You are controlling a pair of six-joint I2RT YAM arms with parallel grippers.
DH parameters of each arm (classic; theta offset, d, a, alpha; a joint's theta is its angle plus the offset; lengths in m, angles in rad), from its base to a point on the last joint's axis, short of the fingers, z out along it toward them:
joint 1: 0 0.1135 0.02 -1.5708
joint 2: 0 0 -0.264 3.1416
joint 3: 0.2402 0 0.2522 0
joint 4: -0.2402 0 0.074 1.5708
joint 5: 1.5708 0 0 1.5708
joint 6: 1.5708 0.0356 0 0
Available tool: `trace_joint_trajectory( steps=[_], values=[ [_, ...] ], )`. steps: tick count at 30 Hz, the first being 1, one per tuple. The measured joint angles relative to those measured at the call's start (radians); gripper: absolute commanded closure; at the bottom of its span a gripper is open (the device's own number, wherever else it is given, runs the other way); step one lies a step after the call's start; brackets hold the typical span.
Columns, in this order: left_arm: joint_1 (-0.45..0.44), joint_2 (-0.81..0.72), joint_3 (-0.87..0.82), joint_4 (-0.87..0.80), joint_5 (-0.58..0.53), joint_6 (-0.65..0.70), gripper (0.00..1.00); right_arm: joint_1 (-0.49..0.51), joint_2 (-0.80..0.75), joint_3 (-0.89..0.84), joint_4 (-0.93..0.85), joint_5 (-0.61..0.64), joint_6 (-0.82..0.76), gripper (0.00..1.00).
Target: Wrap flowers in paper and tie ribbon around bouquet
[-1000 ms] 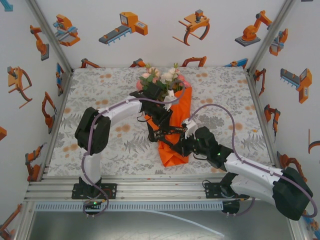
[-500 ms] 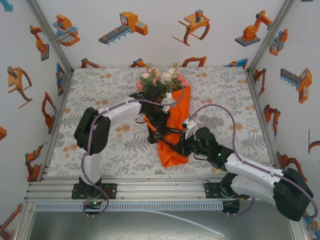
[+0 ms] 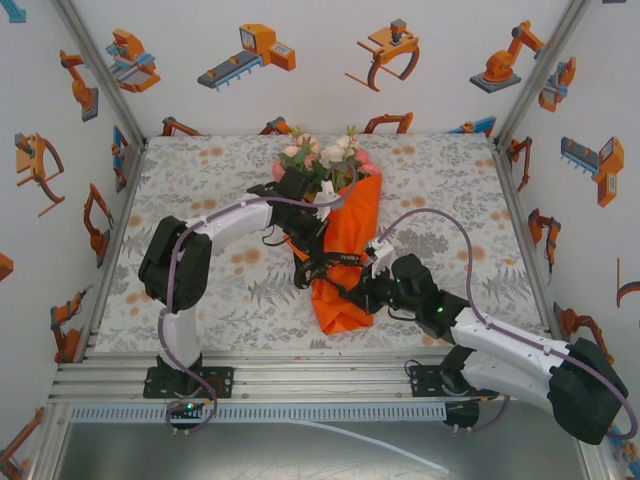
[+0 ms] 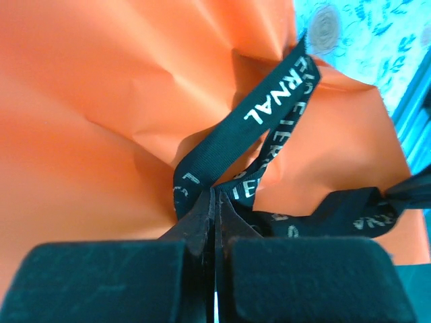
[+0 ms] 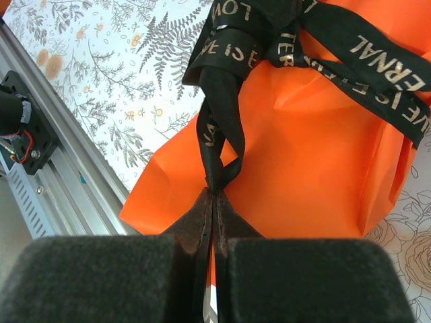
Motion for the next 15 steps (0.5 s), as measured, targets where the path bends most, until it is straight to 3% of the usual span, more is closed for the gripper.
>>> trace_joint_trajectory(
  steps=[8, 15],
  values=[
    [-0.021, -0.113, -0.017, 0.050, 0.034, -0.040, 1.00, 0.000, 0.007, 0.001, 0.000, 0.013, -0.015, 1.00],
    [-0.060, -0.116, -0.035, 0.068, 0.006, -0.062, 0.99, 0.000, 0.050, 0.048, 0.011, 0.092, -0.041, 1.00]
  ],
)
